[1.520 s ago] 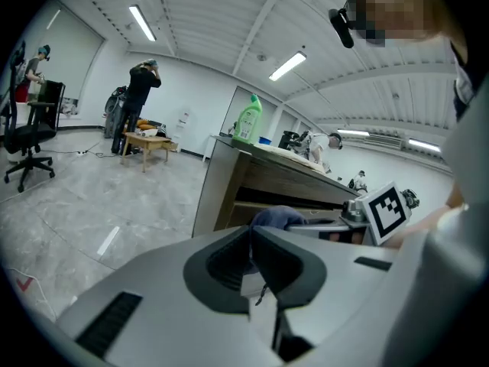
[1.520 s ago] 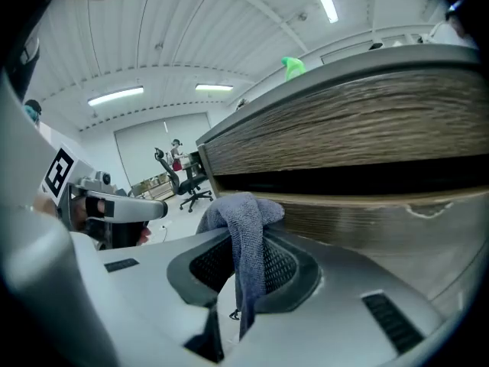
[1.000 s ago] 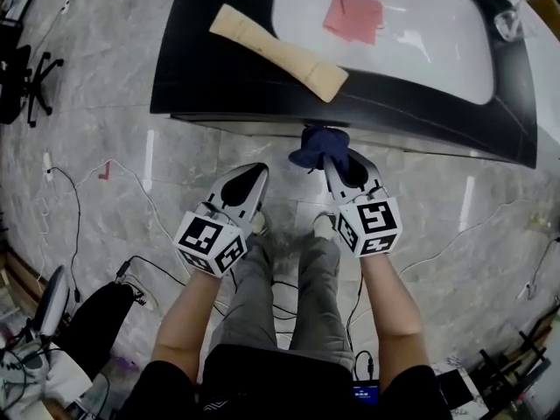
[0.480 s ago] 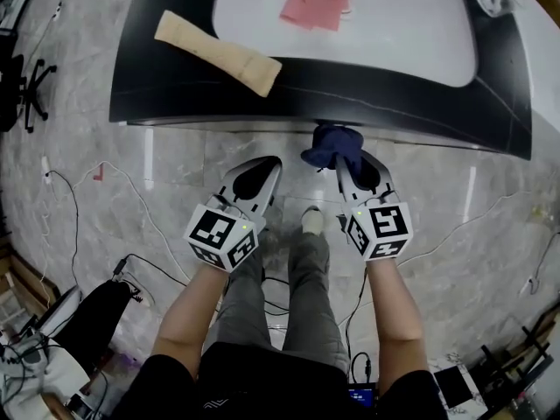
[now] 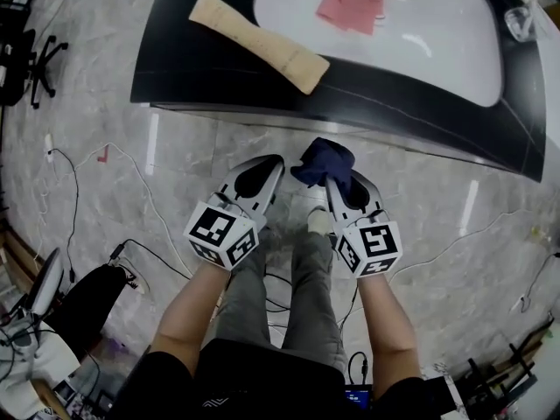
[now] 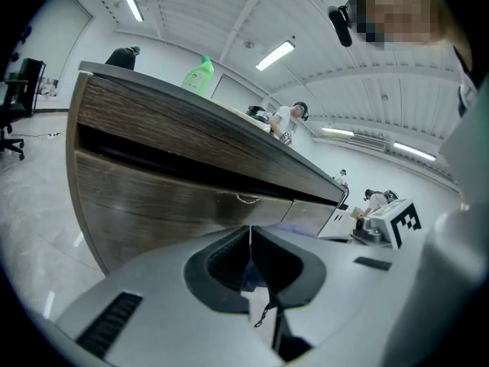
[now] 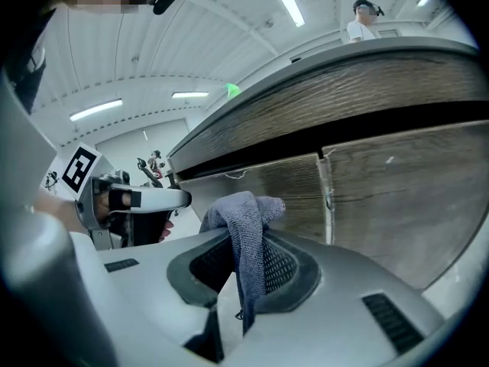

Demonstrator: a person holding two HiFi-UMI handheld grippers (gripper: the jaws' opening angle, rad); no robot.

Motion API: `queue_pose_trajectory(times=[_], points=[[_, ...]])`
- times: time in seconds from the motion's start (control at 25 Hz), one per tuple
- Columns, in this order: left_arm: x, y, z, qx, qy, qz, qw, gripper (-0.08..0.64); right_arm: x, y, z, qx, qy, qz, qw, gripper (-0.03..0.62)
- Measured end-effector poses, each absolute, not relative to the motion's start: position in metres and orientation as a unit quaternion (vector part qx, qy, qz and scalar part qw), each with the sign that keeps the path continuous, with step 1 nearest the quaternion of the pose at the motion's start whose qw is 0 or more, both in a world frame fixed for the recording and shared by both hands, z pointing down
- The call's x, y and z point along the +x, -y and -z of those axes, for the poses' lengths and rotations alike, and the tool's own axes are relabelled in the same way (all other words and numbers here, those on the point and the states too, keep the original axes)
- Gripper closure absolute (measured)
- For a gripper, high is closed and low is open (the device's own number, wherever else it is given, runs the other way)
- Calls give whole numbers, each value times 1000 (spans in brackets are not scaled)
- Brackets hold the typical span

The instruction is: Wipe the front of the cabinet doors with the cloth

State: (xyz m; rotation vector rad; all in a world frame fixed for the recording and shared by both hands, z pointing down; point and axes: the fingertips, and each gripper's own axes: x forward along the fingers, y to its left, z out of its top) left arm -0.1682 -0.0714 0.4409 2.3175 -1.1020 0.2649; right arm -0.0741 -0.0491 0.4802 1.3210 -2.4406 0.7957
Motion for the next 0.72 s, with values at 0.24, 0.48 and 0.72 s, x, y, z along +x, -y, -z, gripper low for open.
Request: queue_pose_trajectory(times=[0.24,0.48,0.72], points=[[-236,68,-453,842,445,-100,288,543,-138,55,-486,424,853,-271,138,522],[-301,65,-462,827,470,-102,290,543,-203,62,-496,395,865,-271,146,522],[-361,63,-468,814,492,-99,294,543,-265,69,-506,372,873,-274,153,522]])
